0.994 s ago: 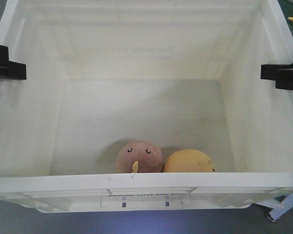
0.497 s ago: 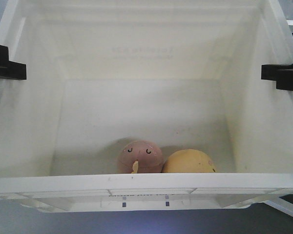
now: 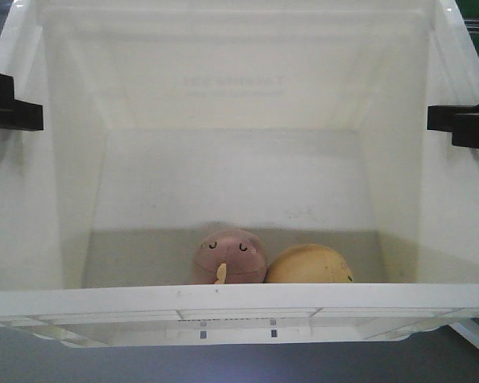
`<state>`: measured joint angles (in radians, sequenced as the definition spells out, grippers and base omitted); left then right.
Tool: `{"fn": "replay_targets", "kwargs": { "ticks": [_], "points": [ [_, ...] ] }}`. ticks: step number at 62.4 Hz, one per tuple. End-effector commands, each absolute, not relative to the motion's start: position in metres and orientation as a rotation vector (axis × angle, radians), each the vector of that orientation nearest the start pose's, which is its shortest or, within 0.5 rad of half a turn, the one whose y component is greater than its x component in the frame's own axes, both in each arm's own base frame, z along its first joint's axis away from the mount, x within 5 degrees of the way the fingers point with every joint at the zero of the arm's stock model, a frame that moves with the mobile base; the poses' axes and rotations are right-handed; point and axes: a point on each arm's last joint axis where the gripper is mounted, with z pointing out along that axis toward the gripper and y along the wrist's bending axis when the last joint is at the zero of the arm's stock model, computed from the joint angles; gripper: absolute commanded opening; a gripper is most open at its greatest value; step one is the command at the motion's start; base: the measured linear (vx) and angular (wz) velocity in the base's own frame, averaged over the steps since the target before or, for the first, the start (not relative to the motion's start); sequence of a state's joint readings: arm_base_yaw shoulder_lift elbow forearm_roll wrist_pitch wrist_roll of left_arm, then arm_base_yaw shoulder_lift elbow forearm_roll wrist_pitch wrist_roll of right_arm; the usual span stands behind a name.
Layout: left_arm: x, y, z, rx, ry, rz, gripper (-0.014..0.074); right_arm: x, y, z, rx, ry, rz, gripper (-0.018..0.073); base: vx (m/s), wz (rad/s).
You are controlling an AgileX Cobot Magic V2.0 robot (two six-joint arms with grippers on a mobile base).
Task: Place moving items into box and shelve
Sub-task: 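Hold the crate with both grippers while the base drives away, then keep holding the crate level with both grippers during driving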
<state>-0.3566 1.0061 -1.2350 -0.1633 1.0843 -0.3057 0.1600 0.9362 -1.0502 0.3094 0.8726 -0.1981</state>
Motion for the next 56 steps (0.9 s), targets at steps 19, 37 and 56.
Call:
{"fn": "replay_targets", "kwargs": {
  "ticks": [19, 37, 56],
  "points": [
    [0.1576, -0.0743, 0.45, 0.042, 2.163, -0.616, -0.0003, 0.1682, 0.0483, 0.4185, -0.28, 2.018, 0.355, -0.0006, -0.15, 0.76],
    [0.1576, -0.0743, 0.45, 0.042, 2.163, -0.616, -0.0003, 0.1682, 0.0483, 0.4185, -0.28, 2.018, 0.355, -0.0006, -0.13, 0.9],
    [0.1576, -0.0743, 0.45, 0.042, 2.163, -0.616, -0.0003, 0.1682, 0.0483, 0.4185, -0.28, 2.018, 0.355, -0.0006, -0.13, 0.91]
  ]
}}
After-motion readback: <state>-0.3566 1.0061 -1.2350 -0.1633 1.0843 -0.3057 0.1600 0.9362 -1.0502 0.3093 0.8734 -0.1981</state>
